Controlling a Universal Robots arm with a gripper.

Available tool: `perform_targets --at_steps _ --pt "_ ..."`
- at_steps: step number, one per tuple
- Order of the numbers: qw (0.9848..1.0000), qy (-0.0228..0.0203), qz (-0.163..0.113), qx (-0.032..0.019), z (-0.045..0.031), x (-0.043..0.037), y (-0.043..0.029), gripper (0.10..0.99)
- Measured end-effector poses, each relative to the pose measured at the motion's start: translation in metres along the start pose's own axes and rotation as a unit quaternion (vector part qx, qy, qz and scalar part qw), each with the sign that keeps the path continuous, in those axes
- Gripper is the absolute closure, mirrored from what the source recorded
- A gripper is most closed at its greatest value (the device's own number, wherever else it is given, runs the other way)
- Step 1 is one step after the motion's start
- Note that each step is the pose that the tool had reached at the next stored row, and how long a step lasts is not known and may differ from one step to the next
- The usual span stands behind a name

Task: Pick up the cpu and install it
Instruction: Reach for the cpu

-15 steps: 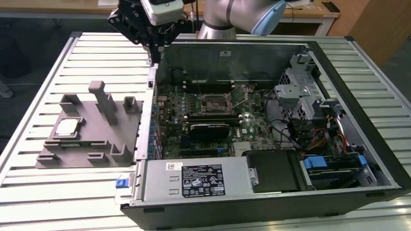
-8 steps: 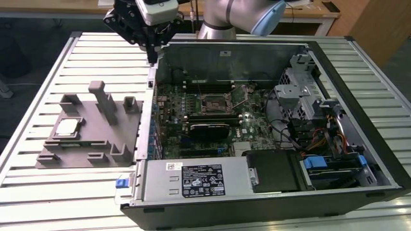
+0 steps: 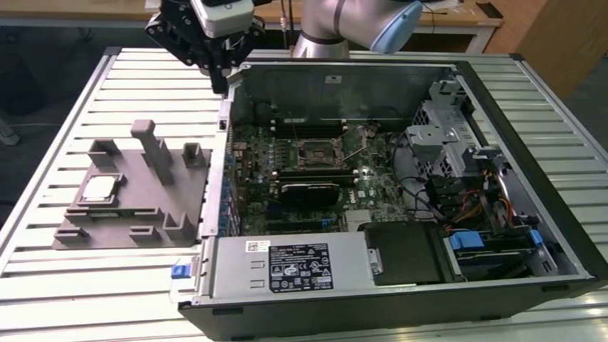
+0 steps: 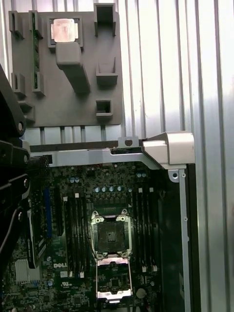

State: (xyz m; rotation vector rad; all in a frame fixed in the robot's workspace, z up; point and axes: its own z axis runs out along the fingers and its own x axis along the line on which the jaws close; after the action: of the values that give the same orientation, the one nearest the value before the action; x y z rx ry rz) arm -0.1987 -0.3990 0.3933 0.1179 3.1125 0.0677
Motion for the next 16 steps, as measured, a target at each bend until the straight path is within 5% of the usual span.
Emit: perform_targets --at_steps 16 --pt "1.0 0.0 0.0 0.0 -0.0005 0.0182 -0.0014 0.98"
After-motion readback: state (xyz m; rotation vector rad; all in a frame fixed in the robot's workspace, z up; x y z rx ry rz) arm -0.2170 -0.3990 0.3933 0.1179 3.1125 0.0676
